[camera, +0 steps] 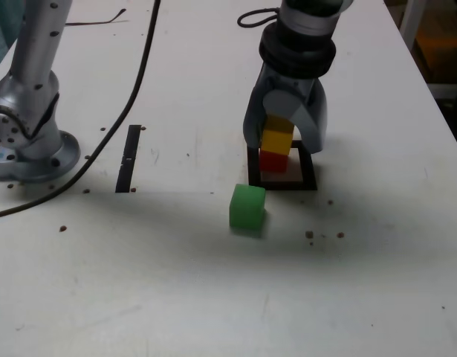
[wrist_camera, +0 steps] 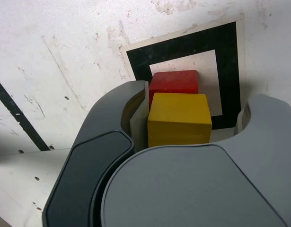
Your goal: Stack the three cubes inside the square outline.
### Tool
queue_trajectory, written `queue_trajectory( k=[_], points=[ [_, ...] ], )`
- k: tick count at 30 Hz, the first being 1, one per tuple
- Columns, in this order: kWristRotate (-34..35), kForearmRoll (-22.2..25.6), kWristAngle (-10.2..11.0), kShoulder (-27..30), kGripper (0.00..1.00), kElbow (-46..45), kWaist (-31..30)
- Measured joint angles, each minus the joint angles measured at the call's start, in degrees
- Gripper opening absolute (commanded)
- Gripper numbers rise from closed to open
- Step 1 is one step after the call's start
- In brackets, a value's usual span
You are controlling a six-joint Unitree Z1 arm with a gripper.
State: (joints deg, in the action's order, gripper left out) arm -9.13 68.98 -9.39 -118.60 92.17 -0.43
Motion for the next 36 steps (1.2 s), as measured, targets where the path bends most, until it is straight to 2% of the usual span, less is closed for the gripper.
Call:
queue_trajectory(
  k=[4,11,15,19,25,31,36],
  points=[
    [0.86,1.44,1.09,2.02,0.8,0.08,0.0],
    [4.37,7.27,4.88,8.62,0.8,1.08,-0.32],
    [7.84,11.31,6.29,14.4,0.81,1.85,-3.22],
    [11.63,12.09,6.31,19.14,0.81,1.09,-8.07],
    [16.97,12.04,6.29,19.99,0.81,-0.54,-14.75],
    [20.77,11.09,6.0,19.12,0.81,-0.98,-19.47],
    [23.28,8.99,4.35,16.49,0.81,-1.38,-23.22]
  ],
)
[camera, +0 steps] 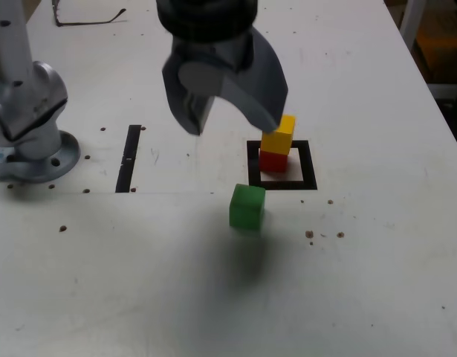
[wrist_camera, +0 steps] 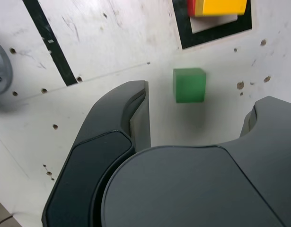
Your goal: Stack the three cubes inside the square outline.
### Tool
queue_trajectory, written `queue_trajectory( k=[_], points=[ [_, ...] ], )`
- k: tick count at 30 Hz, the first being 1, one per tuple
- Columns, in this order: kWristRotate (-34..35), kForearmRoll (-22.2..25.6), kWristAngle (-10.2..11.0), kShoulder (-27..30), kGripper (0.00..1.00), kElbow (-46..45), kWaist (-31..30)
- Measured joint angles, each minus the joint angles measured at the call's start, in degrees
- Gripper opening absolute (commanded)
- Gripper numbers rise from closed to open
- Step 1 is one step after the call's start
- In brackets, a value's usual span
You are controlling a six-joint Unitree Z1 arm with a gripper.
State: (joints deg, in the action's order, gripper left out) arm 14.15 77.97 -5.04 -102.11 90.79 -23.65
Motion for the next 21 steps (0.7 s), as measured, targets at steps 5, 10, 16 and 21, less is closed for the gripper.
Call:
queue_trajectory(
  k=[5,10,16,21],
  points=[
    [1.13,-2.74,-1.85,-2.92,0.81,-0.25,-2.92],
    [1.38,-6.07,-3.26,-6.33,0.81,-1.17,-4.72],
    [1.38,-8.78,-4.68,-8.98,0.81,-3.85,-4.85],
    [1.16,-10.06,-5.61,-10.52,0.81,-6.0,-3.65]
  ],
)
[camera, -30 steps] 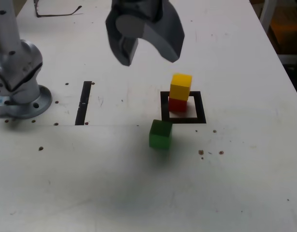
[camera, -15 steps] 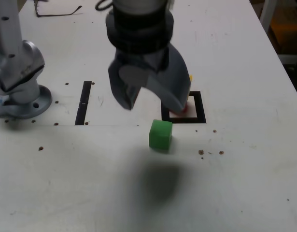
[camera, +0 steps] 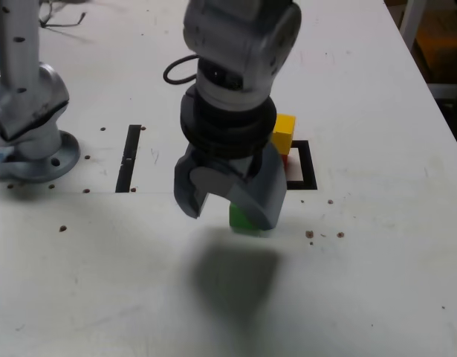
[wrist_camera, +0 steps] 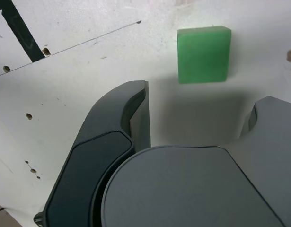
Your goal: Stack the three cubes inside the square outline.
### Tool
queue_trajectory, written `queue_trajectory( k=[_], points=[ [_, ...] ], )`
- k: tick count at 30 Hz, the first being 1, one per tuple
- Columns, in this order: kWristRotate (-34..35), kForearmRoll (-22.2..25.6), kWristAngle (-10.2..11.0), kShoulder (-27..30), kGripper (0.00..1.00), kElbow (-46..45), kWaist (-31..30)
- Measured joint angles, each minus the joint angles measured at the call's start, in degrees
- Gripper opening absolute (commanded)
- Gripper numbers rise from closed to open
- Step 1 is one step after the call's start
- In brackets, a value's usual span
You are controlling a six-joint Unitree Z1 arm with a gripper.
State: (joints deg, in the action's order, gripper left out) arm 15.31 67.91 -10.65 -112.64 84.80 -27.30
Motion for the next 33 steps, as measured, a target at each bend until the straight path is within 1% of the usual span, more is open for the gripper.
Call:
queue_trajectory(
  k=[13,24,33],
  points=[
    [-1.44,-1.8,-0.16,-2.65,0.8,0.33,1.9],
    [-3.18,-2.44,-0.97,-3.96,0.8,-0.83,3.43],
    [-5.23,-3.36,-1.96,-6.39,0.76,-0.73,5.16]
  ],
)
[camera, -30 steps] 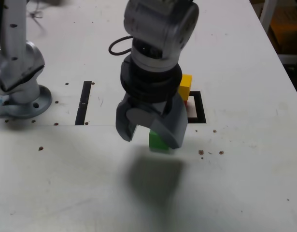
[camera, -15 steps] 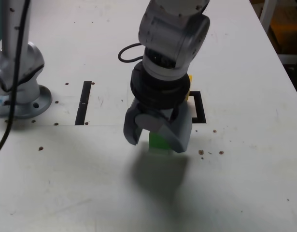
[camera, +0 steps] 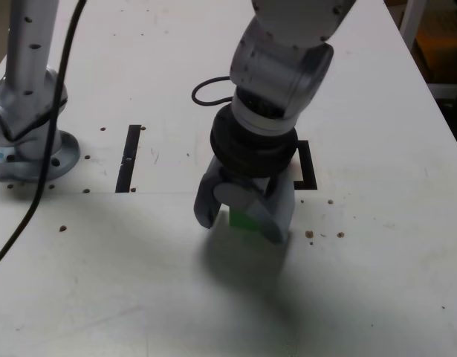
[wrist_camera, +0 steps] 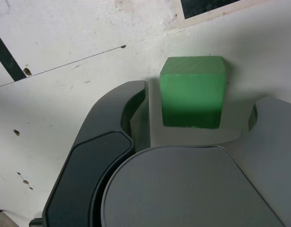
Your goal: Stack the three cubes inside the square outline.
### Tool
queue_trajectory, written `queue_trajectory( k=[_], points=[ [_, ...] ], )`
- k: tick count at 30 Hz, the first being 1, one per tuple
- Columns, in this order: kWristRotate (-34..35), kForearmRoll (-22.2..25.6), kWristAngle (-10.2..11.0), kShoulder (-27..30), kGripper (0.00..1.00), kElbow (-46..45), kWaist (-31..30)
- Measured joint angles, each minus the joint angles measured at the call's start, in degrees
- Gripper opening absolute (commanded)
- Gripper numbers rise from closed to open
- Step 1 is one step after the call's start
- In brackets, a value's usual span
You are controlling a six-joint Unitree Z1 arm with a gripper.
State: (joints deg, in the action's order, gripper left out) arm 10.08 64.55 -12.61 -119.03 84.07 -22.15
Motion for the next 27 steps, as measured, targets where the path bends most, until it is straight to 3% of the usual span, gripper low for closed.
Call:
queue_trajectory(
  k=[6,14,18,27],
  points=[
    [-0.69,-0.12,-0.06,-0.92,0.64,-0.01,1.13],
    [-0.71,-0.2,0.43,-1.14,0.35,-0.08,2.54],
    [-0.71,-0.28,1.0,-1.21,0.26,0.16,2.69],
    [0.83,1.09,1.89,-0.24,0.24,0.32,2.69]
  ],
)
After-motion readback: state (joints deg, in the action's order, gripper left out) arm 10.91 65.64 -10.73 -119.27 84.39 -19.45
